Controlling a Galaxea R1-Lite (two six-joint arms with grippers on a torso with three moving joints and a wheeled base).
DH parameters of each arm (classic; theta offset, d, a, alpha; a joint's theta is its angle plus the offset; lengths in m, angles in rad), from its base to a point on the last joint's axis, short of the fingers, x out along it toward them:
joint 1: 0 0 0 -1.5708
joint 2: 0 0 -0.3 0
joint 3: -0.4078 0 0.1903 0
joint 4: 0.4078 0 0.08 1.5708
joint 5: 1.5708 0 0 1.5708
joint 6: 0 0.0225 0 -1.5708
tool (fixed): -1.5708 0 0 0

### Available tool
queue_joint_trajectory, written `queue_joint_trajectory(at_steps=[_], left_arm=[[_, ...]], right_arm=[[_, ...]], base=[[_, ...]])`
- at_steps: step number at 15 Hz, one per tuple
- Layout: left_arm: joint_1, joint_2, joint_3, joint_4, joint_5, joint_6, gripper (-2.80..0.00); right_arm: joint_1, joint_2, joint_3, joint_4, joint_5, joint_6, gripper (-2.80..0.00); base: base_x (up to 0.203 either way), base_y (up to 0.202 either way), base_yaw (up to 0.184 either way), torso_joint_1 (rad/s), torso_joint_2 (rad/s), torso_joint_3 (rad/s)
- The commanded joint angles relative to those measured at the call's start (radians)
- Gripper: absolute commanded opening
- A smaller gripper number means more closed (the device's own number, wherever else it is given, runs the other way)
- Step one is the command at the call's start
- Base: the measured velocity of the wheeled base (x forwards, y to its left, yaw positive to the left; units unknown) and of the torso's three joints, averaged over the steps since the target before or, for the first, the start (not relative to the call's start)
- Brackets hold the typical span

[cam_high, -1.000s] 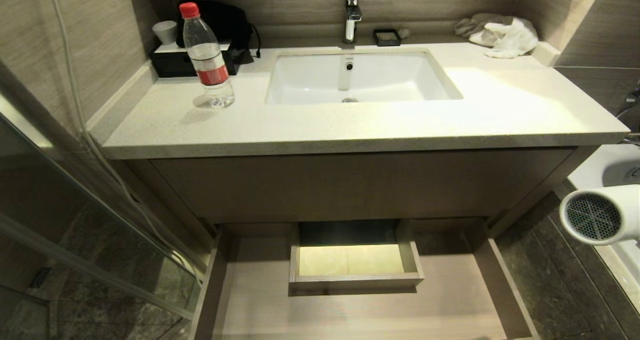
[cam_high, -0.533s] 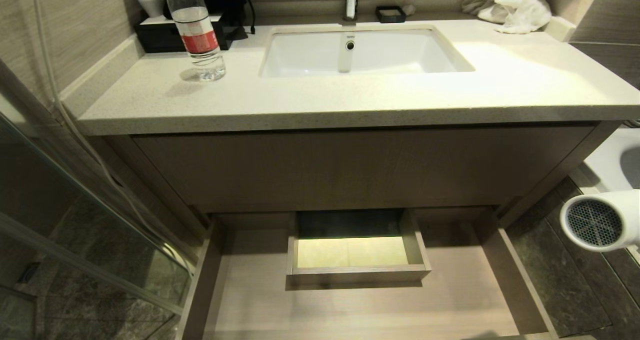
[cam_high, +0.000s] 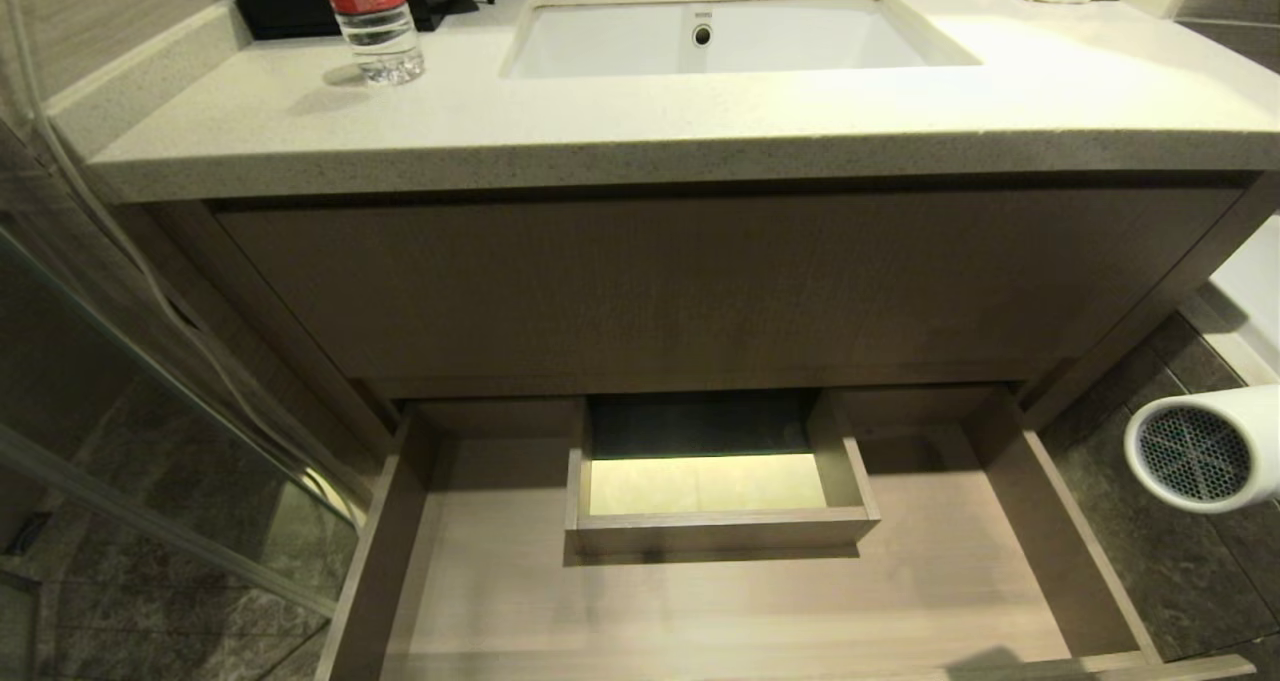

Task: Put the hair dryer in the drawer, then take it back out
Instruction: Put it into the drawer

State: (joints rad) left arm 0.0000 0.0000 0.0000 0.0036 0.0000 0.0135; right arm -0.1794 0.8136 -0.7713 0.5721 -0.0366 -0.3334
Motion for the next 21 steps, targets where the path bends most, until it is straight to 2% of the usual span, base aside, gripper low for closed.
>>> queue_joint_trajectory(at_steps=[1,7,11,13,17,21], left_arm=[[0.000,0.000,0.000,-0.001,0.000,0.000,-2.80],[0.000,0.000,0.000,-0.001,0.000,0.000,-2.80],[0.000,0.000,0.000,-0.001,0.000,0.000,-2.80],[0.000,0.000,0.000,-0.001,0.000,0.000,-2.80],[0.000,0.000,0.000,-0.001,0.000,0.000,-2.80],[0.000,0.000,0.000,-0.002,0.000,0.000,-2.80]], right_arm=[[0.000,-0.012,0.004,0.005,0.000,-0.003,-2.80],[0.000,-0.019,0.010,0.000,0.001,-0.006,-2.80],[0.000,-0.026,0.035,-0.005,0.002,-0.006,-2.80],[0.006,-0.001,0.066,-0.056,0.003,-0.007,-2.80],[0.015,0.158,0.114,-0.173,0.000,-0.006,-2.80],[0.016,0.411,0.097,-0.335,0.001,-0.004,-2.80]], base=[[0.000,0.000,0.000,-0.096,0.47,0.359],[0.000,0.000,0.000,-0.052,0.45,0.393],[0.000,0.000,0.000,-0.006,0.14,0.129],[0.000,0.000,0.000,-0.002,0.03,0.024],[0.000,0.000,0.000,0.000,0.00,0.000],[0.000,0.000,0.000,0.000,0.00,0.000]])
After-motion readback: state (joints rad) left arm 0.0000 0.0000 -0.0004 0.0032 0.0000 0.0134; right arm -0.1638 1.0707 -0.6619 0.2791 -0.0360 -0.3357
